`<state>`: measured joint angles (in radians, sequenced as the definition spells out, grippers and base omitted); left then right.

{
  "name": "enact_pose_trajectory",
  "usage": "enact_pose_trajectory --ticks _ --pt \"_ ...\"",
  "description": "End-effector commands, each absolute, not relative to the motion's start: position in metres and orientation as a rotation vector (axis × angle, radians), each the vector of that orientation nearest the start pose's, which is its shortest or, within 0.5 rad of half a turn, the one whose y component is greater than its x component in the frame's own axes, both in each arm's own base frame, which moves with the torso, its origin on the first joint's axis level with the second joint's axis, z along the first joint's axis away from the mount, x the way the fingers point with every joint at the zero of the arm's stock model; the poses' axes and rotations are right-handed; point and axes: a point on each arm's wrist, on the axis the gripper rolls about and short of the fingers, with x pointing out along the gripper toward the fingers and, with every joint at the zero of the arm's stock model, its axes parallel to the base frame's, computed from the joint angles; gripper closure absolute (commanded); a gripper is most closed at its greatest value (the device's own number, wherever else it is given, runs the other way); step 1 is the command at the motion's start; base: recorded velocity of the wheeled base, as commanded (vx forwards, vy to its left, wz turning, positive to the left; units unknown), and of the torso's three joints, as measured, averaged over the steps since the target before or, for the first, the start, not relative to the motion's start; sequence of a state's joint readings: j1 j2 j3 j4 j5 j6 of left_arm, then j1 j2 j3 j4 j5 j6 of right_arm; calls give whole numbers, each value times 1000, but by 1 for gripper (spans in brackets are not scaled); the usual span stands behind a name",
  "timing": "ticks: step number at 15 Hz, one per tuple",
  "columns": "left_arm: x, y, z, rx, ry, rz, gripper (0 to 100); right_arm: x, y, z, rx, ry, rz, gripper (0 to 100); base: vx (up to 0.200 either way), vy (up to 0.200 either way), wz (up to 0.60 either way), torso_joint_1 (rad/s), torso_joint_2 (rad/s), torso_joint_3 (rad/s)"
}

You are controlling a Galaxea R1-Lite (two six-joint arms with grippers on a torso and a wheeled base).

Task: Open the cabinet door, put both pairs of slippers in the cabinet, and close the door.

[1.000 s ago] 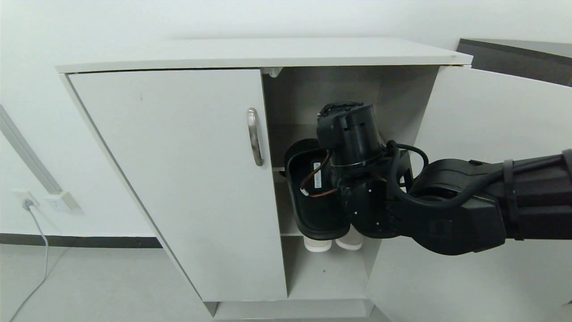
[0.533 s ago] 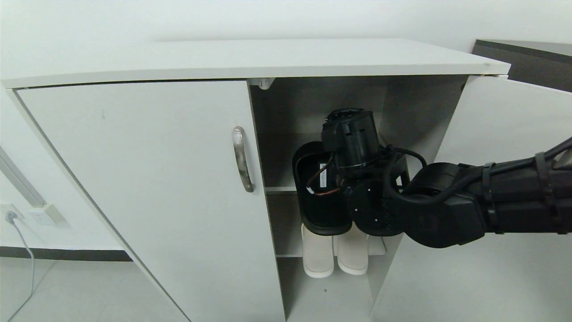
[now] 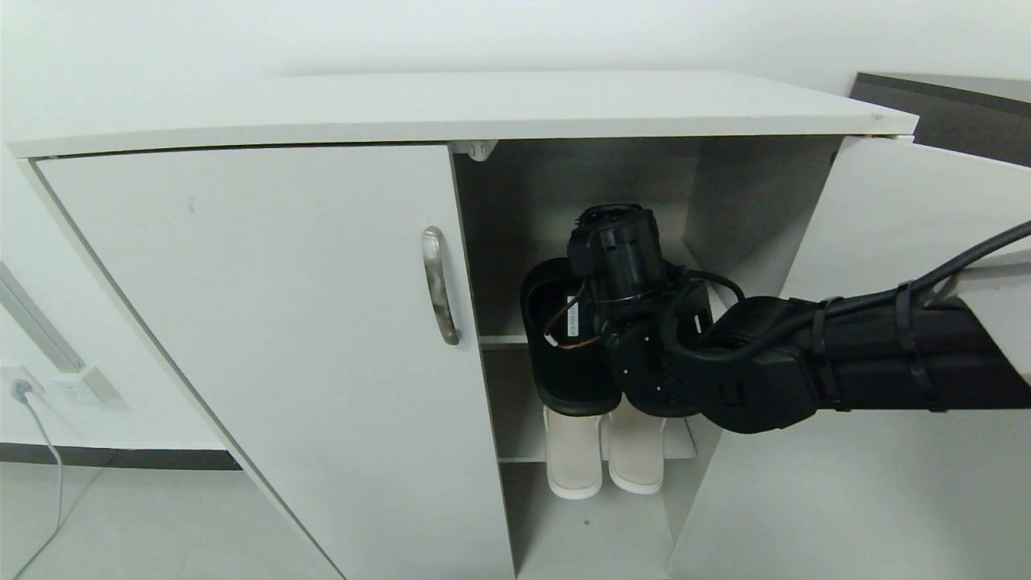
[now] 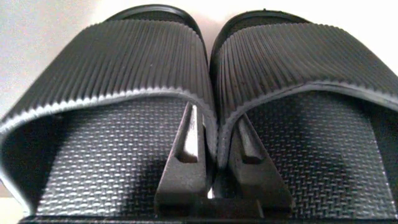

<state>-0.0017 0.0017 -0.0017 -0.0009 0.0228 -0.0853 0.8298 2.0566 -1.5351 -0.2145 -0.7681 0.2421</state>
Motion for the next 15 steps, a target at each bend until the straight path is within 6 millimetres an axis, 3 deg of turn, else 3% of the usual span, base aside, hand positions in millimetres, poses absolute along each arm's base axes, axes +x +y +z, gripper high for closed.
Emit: enact_pose_trajectory --ticks 1,7,12,15 --pt "-23 1 76 -86 -2 21 100 307 302 212 25 217 26 100 0 0 0 0 0 0" --pt "-23 1 76 -86 -2 21 100 329 300 223 31 201 1 100 0 0 0 0 0 0" --pt "-23 1 76 -86 -2 21 100 337 295 239 29 217 9 100 0 0 0 0 0 0" --pt "-23 1 76 -86 -2 21 100 345 298 237 34 214 10 100 0 0 0 0 0 0"
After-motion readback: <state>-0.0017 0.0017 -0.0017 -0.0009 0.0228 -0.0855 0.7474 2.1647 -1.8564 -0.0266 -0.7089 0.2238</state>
